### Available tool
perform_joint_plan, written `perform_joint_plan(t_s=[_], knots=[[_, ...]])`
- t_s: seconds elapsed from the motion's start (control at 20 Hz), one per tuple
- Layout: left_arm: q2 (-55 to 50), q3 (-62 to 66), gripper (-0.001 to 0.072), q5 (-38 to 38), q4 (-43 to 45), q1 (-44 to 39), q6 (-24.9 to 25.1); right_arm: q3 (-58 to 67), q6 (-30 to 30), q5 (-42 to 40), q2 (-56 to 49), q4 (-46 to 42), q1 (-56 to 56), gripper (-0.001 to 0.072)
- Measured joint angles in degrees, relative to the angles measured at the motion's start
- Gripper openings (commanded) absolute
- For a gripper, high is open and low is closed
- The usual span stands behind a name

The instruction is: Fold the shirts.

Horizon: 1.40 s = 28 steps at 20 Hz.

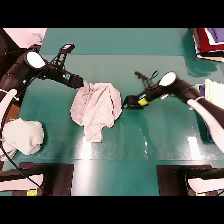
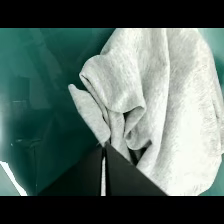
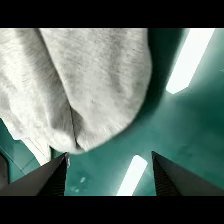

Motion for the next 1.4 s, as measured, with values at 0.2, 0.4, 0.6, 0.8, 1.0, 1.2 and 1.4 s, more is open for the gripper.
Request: perform_joint_plan(t_s=[0.2,0.4,0.6,0.8,1.0,1.2,1.4], knots=[[0.2,0.1,0.0021,-0.2,0.2,0.0,0.0,-1.6,-3.1,-5.2,-5.1,6.9,2.8,0.0144],[0.5,0.2,0.002,-0.5,0.3,0.0,0.0,-2.0,-5.6,-9.0,-5.2,8.8,3.2,0.0011],[3.7,3.4,0.002,0.1,3.8,0.0,-0.2,-2.1,-5.6,-9.1,1.5,5.3,-0.9,0.0011],[9.9,10.0,0.002,1.2,7.5,0.0,-0.5,-1.2,-2.8,-5.9,12.7,-1.3,-8.8,0.0011],[16.5,14.7,0.002,3.5,8.5,0.0,-0.6,4.2,-1.3,-1.8,21.9,-8.0,-15.0,0.0011],[21.8,16.7,0.0021,6.9,8.9,0.0,-0.6,12.3,-0.1,0.5,27.9,-15.0,-17.6,0.0011],[25.3,20.8,0.002,9.5,9.2,0.0,-0.6,21.1,0.5,1.5,32.1,-20.8,-18.4,0.0011]])
